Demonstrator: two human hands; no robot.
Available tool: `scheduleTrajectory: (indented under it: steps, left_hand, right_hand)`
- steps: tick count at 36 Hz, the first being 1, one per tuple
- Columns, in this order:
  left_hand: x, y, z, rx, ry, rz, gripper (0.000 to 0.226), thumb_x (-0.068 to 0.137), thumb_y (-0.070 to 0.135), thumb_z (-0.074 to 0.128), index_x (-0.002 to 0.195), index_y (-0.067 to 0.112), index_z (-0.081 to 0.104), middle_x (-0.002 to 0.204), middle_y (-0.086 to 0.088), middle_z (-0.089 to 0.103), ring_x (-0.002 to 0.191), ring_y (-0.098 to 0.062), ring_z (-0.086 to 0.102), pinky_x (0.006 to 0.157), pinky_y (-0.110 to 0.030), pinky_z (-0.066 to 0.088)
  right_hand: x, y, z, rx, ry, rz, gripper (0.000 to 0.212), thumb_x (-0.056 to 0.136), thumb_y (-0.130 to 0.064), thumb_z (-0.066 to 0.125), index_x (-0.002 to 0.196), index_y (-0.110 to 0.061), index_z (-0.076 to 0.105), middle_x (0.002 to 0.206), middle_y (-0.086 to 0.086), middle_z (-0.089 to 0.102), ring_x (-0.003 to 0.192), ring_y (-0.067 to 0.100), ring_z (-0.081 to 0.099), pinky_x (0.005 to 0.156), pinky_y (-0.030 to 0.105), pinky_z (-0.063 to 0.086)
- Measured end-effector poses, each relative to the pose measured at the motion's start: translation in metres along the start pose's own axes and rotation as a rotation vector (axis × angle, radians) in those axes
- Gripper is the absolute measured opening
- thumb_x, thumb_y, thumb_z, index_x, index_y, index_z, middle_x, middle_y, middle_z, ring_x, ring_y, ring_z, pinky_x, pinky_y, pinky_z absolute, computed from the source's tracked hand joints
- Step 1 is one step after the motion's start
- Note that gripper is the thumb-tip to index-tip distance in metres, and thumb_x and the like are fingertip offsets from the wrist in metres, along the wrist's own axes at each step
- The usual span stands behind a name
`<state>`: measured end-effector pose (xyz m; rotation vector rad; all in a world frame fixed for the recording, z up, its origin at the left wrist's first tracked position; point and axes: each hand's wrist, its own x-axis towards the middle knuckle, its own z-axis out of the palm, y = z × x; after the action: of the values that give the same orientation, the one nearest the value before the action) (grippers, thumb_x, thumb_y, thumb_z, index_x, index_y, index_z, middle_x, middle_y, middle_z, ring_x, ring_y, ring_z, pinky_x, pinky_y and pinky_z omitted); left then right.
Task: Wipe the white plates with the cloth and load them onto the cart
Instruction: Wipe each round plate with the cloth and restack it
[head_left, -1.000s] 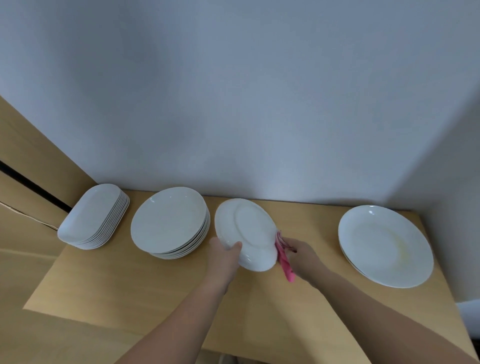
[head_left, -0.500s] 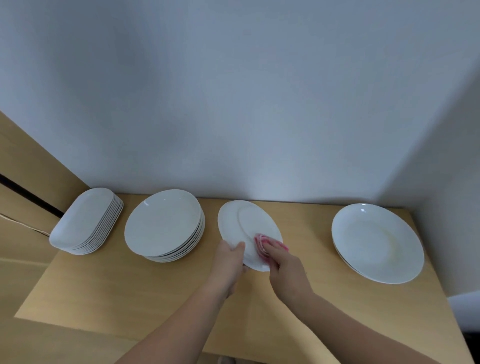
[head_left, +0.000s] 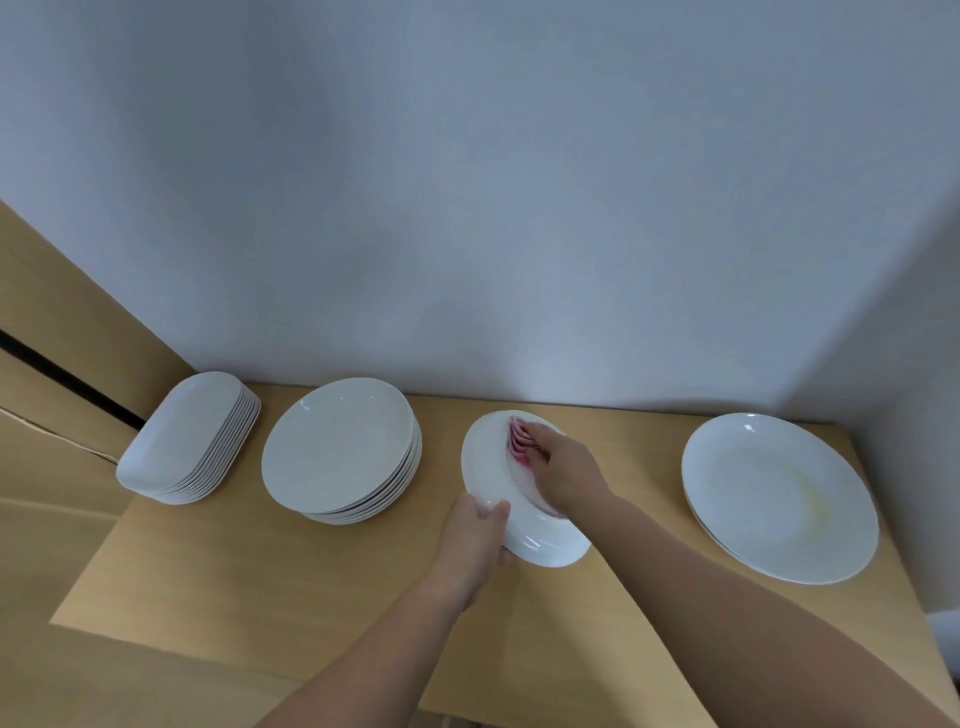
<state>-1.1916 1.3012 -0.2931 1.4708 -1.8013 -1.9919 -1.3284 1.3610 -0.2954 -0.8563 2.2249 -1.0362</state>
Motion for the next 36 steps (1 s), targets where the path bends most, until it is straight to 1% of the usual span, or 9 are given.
scheduleTrajectory:
  steps: [5,8,12,18,23,26,30,33,36]
  left_hand:
    - [0.003,0.002,-0.002,0.02,0.019,0.0,0.012,0.099,0.021,0.051,0.109,0.013,0.053,0.115,-0.009,0.063,0.103,-0.025,0.065,0.084,-0.048,0.059]
    - [0.006,0.005,-0.001,0.032,0.05,-0.002,0.015,0.098,0.022,0.052,0.108,0.011,0.054,0.111,-0.012,0.065,0.099,-0.029,0.066,0.085,-0.053,0.057]
    - [0.007,0.01,-0.001,0.053,0.065,0.008,0.017,0.098,0.022,0.053,0.11,0.01,0.053,0.11,-0.011,0.064,0.099,-0.029,0.066,0.085,-0.054,0.056]
    - [0.01,0.013,-0.003,0.035,0.032,0.034,0.012,0.099,0.019,0.052,0.109,0.013,0.051,0.114,-0.006,0.06,0.102,-0.021,0.062,0.08,-0.043,0.06]
    - [0.006,0.015,-0.006,0.025,-0.006,0.044,0.005,0.1,0.018,0.051,0.097,0.021,0.049,0.106,0.007,0.056,0.095,-0.008,0.058,0.063,-0.025,0.056]
    - [0.005,0.016,-0.008,0.019,-0.014,0.04,0.002,0.099,0.018,0.052,0.099,0.018,0.05,0.107,0.006,0.056,0.099,-0.011,0.058,0.074,-0.031,0.058]
    - [0.0,0.022,-0.009,0.038,-0.042,0.058,0.009,0.098,0.018,0.054,0.106,0.019,0.052,0.116,-0.003,0.06,0.109,-0.021,0.058,0.094,-0.048,0.054]
    - [-0.005,0.029,-0.009,0.065,-0.082,0.117,0.023,0.098,0.018,0.053,0.121,0.014,0.053,0.122,-0.007,0.062,0.114,-0.027,0.059,0.097,-0.053,0.051]
    - [-0.01,0.034,-0.009,0.114,-0.071,0.18,0.018,0.098,0.019,0.053,0.115,0.016,0.054,0.116,-0.006,0.064,0.11,-0.027,0.061,0.094,-0.053,0.052]
  right_hand:
    - [-0.008,0.004,0.0,-0.124,-0.122,-0.127,0.048,0.1,-0.018,0.045,0.146,-0.033,0.037,0.151,-0.014,0.036,0.14,0.01,0.03,0.115,0.025,0.023]
    - [-0.023,0.017,-0.002,-0.094,-0.159,-0.255,0.05,0.099,-0.011,0.046,0.144,-0.032,0.04,0.147,-0.024,0.031,0.142,0.001,0.023,0.119,0.022,0.01]
    - [-0.036,0.044,-0.013,-0.155,-0.186,-0.281,0.042,0.1,-0.011,0.047,0.139,-0.028,0.05,0.149,-0.018,0.034,0.142,0.003,0.026,0.116,0.014,0.009]
    - [-0.03,0.064,-0.035,-0.335,-0.229,-0.201,0.039,0.101,-0.012,0.044,0.138,-0.023,0.052,0.15,-0.005,0.041,0.141,0.015,0.033,0.116,0.026,0.023]
    - [-0.01,0.059,-0.04,-0.381,-0.105,-0.181,0.03,0.102,-0.027,0.045,0.124,-0.023,0.065,0.12,-0.003,0.066,0.113,0.017,0.059,0.089,0.018,0.044]
    - [0.005,0.051,-0.042,-0.38,-0.089,-0.142,0.032,0.101,-0.035,0.046,0.126,-0.028,0.064,0.121,-0.004,0.067,0.106,0.014,0.061,0.092,0.028,0.049]
    - [0.019,0.04,-0.047,-0.386,-0.054,-0.11,0.042,0.098,-0.009,0.046,0.134,-0.03,0.056,0.14,-0.012,0.052,0.125,0.014,0.052,0.098,0.021,0.042]
    - [0.017,0.034,-0.056,-0.335,0.025,-0.188,0.043,0.095,-0.001,0.046,0.13,-0.022,0.061,0.136,-0.006,0.057,0.125,0.014,0.053,0.097,0.013,0.037]
    - [0.008,0.027,-0.068,-0.247,0.119,-0.238,0.042,0.094,0.003,0.046,0.126,-0.018,0.064,0.129,-0.009,0.062,0.117,0.012,0.058,0.086,0.002,0.035]
